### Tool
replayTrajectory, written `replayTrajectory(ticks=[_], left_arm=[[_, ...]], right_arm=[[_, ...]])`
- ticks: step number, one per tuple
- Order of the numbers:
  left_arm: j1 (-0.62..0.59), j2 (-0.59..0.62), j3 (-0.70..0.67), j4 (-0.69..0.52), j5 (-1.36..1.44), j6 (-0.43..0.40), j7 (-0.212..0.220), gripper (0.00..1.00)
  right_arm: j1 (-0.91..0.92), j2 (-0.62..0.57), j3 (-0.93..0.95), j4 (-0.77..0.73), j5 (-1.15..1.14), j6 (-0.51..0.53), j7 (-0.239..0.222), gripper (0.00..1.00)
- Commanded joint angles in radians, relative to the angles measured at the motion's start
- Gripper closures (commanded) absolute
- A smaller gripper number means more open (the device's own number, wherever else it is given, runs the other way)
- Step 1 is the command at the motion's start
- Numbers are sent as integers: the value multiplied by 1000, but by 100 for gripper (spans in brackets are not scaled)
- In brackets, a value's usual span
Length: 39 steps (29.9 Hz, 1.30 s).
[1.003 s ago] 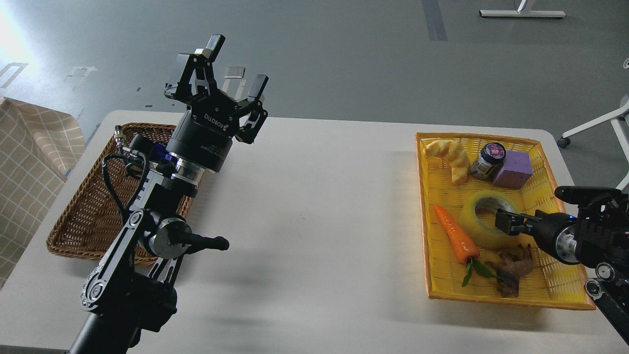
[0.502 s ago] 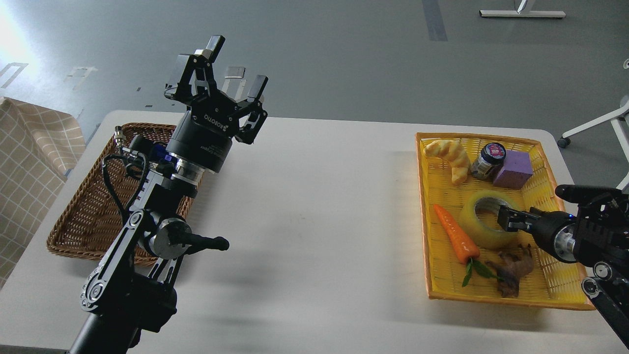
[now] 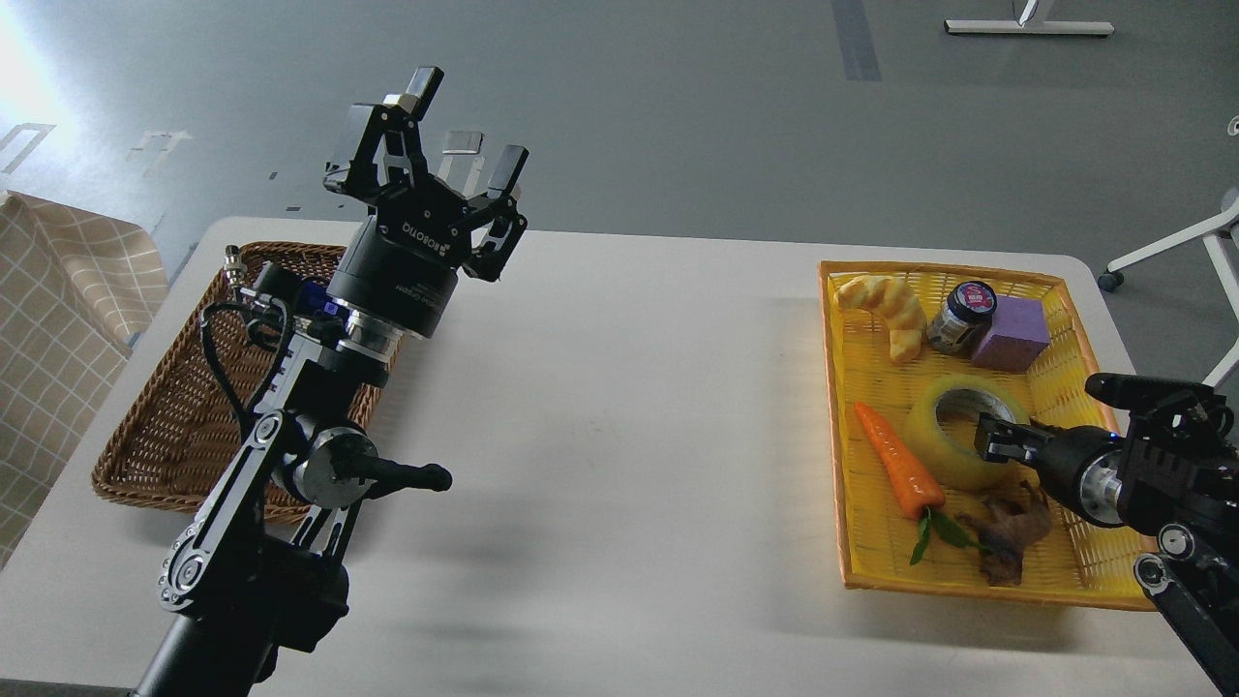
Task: Place and transfer tape with both arms
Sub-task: 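Hook the right gripper into the tape roll's hole and grip, then lift the tape roll out of the tray with the right gripper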
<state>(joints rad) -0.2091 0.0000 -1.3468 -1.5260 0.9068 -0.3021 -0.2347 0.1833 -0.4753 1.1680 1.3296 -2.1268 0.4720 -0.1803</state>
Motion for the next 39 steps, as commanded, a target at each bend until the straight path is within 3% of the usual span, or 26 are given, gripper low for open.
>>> replayTrajectory(ticks=[1, 4, 8, 20, 31, 39], left_arm=[[0, 0, 0, -2, 0, 0, 0, 2], [-1, 0, 0, -2, 0, 0, 0, 2], [-1, 0, 0, -2, 0, 0, 0, 2], [4, 0, 0, -2, 0, 1, 1, 2], [5, 0, 0, 0, 0, 1, 2, 2], [5, 0, 1, 1, 0, 3, 2, 2]], right_arm=[[-1, 9, 1, 0, 1, 3, 1, 59], [-1, 10, 1, 0, 1, 3, 2, 64], [-2, 9, 5, 2, 8, 13, 2, 79], [-24, -9, 58, 20, 39, 17, 15, 83], [-21, -114, 107, 106, 169, 17, 16, 86], [86, -138, 105, 118, 179, 17, 45, 88]])
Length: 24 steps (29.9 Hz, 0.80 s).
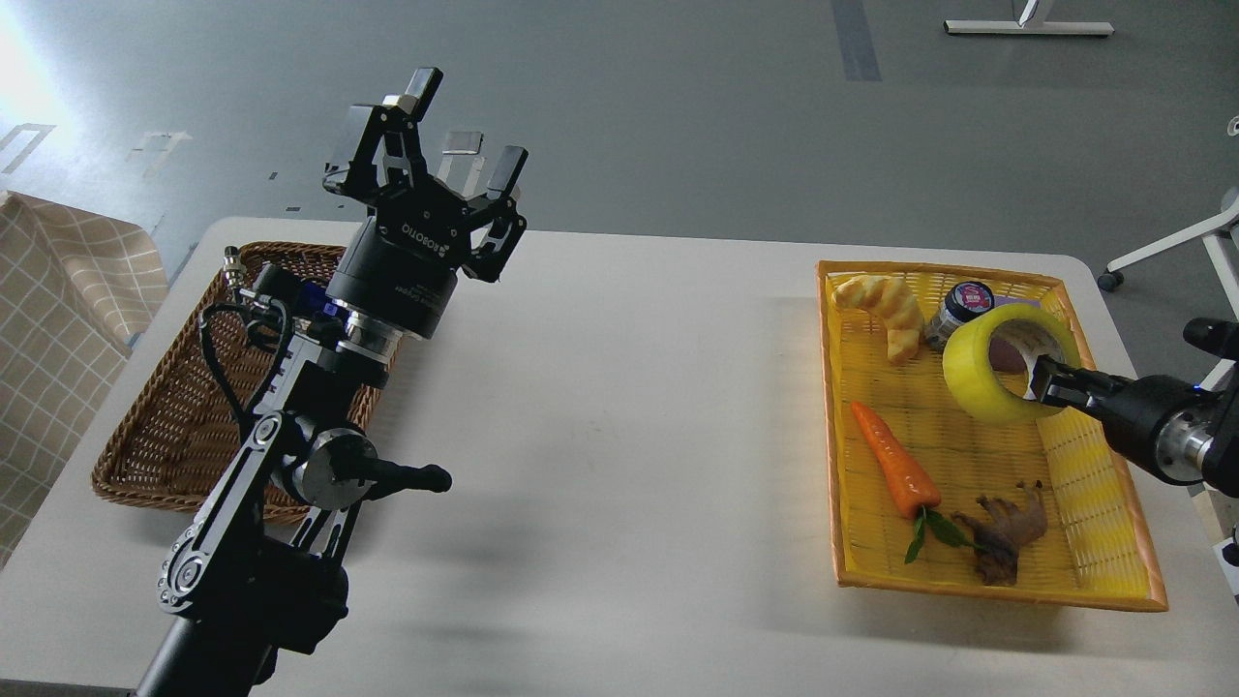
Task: Place and transfer tape with both arms
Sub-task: 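Lift the tape roll out of the tray with the right gripper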
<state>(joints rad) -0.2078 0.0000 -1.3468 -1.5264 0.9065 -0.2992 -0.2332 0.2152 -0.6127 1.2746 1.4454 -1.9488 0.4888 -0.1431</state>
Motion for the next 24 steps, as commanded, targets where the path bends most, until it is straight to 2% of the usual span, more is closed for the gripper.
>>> replayTrajectory(ticks=[1, 10, 15, 24], left_arm=[[4, 0, 0, 2, 0, 0, 2, 2], [7, 0, 0, 2, 0, 0, 2, 2], [16, 0, 0, 2, 0, 0, 2, 2], [11, 0, -2, 2, 2, 2, 2, 2]], right_arm=[[68, -1, -1, 3, 1, 0, 8, 88], [217, 27, -18, 15, 2, 0, 7, 91], [329, 132, -73, 3, 2, 0, 5, 95], [466, 329, -254, -60, 2, 0, -3, 95]])
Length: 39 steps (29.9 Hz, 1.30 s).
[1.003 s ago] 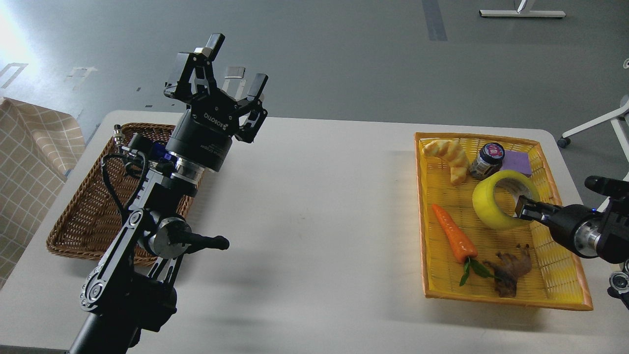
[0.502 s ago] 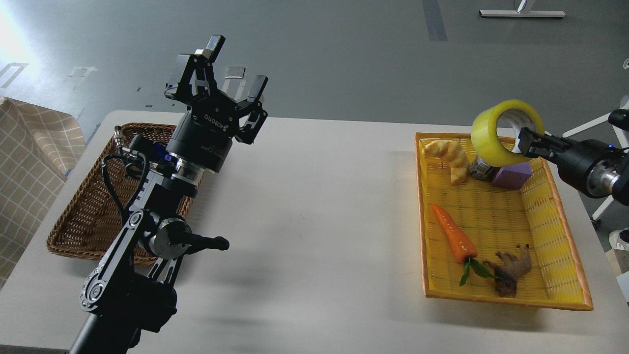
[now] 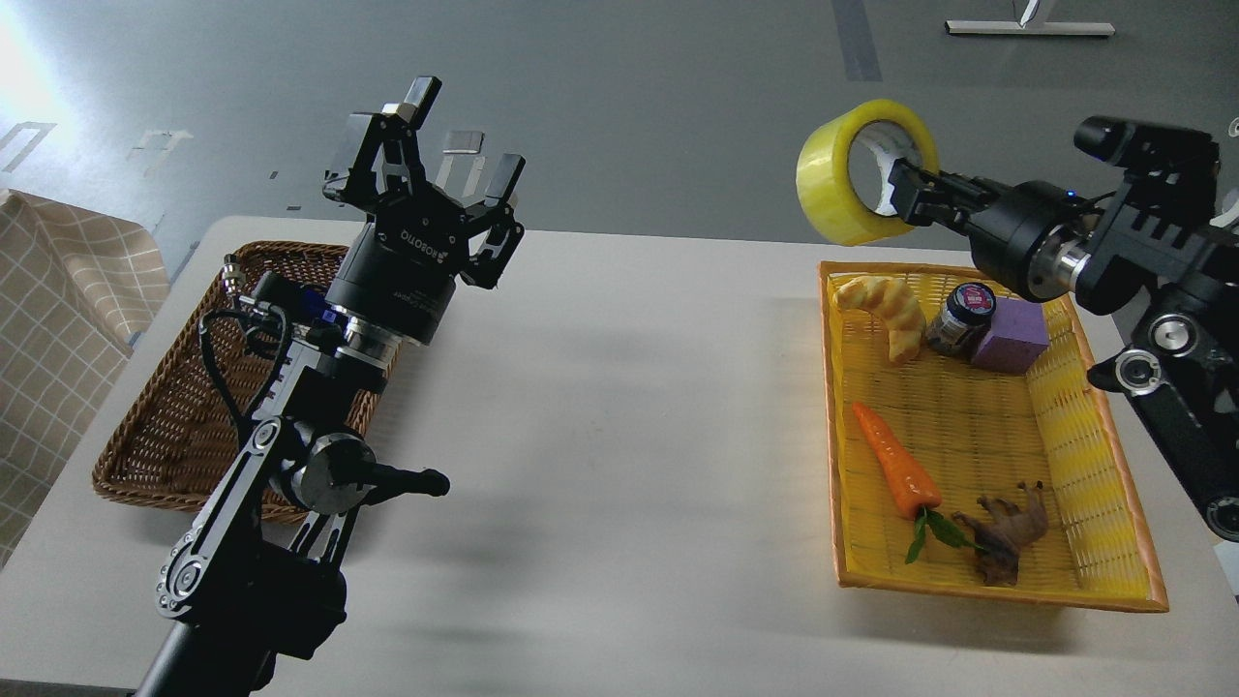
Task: Place and transfer tape with both arms
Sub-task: 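Lift the tape roll out of the tray with the right gripper, then lower the tape roll onto the table center and release it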
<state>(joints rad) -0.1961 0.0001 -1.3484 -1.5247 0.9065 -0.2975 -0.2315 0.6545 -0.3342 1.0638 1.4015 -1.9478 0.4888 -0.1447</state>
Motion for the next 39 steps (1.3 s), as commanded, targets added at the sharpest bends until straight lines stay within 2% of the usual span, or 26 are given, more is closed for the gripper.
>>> replayTrajectory(ticks=[1, 5, 15, 21, 33, 39], left_arm=[[0, 0, 0, 0, 0, 0, 0, 2], [0, 0, 0, 0, 0, 0, 1, 2], [-2, 0, -3, -2, 2, 0, 0, 2], [0, 0, -3, -2, 2, 0, 0, 2], [1, 0, -8, 0, 0, 0, 0, 2], [3, 0, -11, 1, -1, 0, -2, 2]], right_arm=[[33, 73, -70, -24, 1, 0, -1, 95], [51, 119, -151, -42, -2, 0, -4, 95], [83, 132, -355, -76, -7, 0, -6, 95], [83, 204, -383, -133, -5, 0, -13, 96], [132, 277, -515, -266, -5, 0, -4, 96], [145, 302, -524, -314, -7, 0, -6, 96]])
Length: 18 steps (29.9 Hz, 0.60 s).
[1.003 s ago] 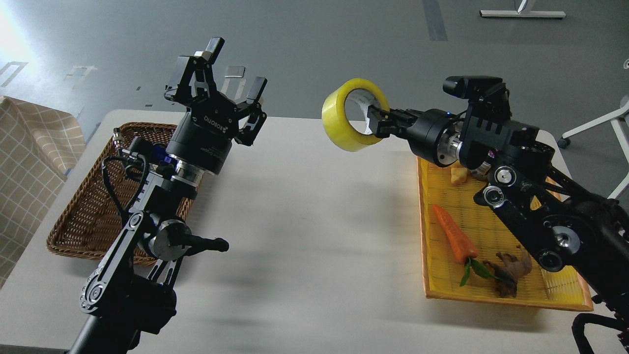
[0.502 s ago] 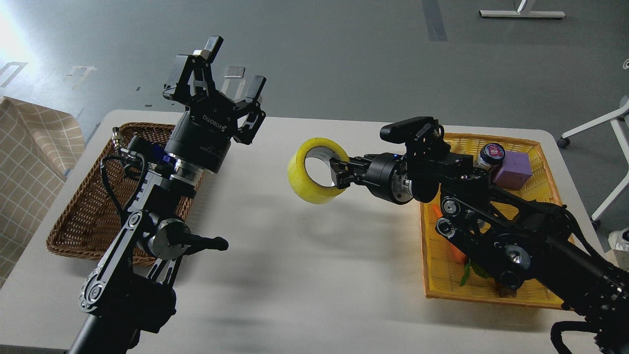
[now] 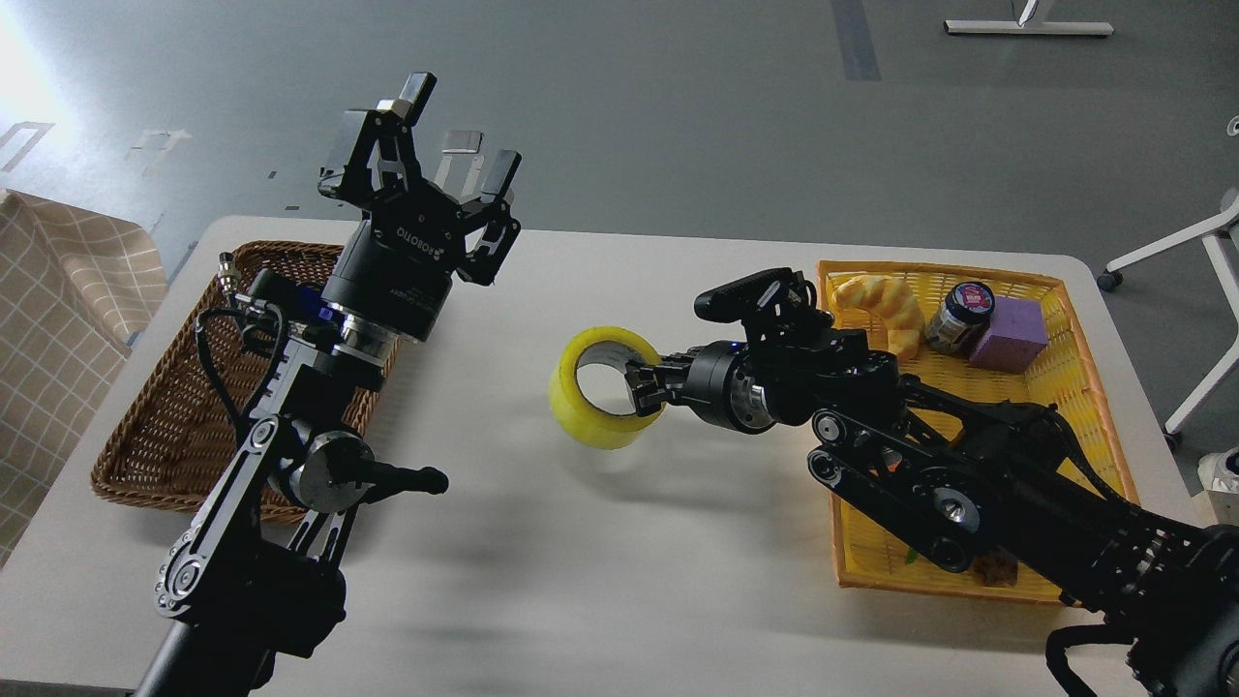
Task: Place and transfer tape with both arms
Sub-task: 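Lower the tape roll onto the table center and release it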
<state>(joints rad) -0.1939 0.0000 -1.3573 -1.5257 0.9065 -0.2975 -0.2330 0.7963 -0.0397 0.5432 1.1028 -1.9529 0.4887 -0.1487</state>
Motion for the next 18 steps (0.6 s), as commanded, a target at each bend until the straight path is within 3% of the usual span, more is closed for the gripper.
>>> replayTrajectory(ticks=[1, 18], left_arm=[[2, 0, -2, 2, -1, 0, 0, 2], [7, 0, -3, 2, -1, 0, -3, 2]], right_arm=[[3, 8, -3, -17, -1, 0, -2, 96], [0, 21, -40, -55, -4, 0, -8, 95]])
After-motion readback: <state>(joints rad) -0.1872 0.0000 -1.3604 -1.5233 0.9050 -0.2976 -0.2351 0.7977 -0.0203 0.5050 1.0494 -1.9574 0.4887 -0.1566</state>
